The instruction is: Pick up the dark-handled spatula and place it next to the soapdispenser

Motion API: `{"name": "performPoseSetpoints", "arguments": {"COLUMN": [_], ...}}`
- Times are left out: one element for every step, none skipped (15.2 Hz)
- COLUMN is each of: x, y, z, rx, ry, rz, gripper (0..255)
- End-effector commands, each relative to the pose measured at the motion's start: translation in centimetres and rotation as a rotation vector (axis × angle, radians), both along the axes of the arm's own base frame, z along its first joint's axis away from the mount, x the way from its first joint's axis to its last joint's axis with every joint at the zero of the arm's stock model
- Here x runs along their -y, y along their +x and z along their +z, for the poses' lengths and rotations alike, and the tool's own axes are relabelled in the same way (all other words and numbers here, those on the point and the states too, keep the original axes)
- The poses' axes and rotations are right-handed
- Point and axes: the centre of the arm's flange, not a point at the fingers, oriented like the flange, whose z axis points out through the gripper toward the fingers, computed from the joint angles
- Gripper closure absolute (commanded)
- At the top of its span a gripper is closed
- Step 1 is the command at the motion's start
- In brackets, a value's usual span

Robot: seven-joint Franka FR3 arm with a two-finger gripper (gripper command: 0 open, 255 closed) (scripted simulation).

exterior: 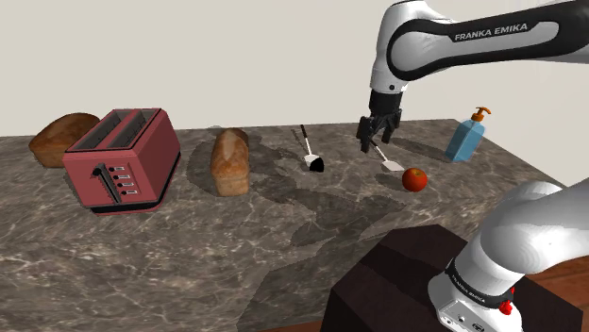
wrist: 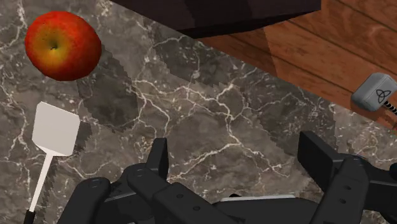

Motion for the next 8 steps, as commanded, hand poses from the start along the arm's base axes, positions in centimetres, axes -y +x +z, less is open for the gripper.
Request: {"name": "performPoseSetpoints", "arguments": {"x": [-0.3, -0.4, -0.4, -0.4, -0.4, -0.4, -0.3, -0.3], "y": [2.1, 3.1, 4.2, 5.2, 6.3, 7.3, 8.4, 9.4], "z": [-1.2, -1.8, -2.3, -2.9, -3.4, -4.0, -4.5, -5.0], "rx": [0.022, 0.032, 0.042, 0.052, 0.062, 0.072, 0.081, 0.091], "ry": [-0.006, -0.01, -0.013, -0.016, -0.02, -0.023, -0.026, -0.03], "rz": [-0.035, -0.052, -0.069, -0.086, -0.102, -0.119, -0.136, -0.153], "gripper": [0, 0, 0, 0, 0, 0, 0, 0]}}
